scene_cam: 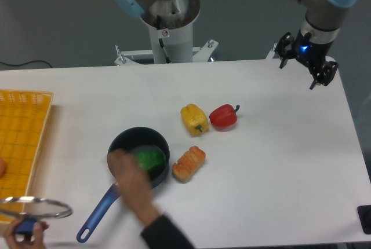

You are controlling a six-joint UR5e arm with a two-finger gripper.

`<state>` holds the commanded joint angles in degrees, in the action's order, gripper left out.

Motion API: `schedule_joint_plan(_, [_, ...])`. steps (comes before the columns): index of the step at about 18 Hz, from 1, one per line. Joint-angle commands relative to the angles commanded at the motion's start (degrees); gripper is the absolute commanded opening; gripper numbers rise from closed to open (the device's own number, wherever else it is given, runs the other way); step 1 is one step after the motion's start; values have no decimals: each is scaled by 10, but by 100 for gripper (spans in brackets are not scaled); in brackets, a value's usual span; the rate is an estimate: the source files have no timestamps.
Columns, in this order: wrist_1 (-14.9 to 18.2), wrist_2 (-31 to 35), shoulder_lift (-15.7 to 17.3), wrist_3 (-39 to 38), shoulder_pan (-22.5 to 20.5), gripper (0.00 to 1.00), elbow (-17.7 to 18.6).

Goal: Open the lid

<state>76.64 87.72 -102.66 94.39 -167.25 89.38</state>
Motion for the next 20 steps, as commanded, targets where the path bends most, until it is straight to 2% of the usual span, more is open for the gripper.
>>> schedule_joint_plan(7, [-4, -18, 1, 0, -2, 100, 3])
schedule_joint_plan(17, [-9, -13, 10, -25, -4, 100, 31])
schedule_joint_plan(20, [-22, -18, 10, -33, -5, 100, 34])
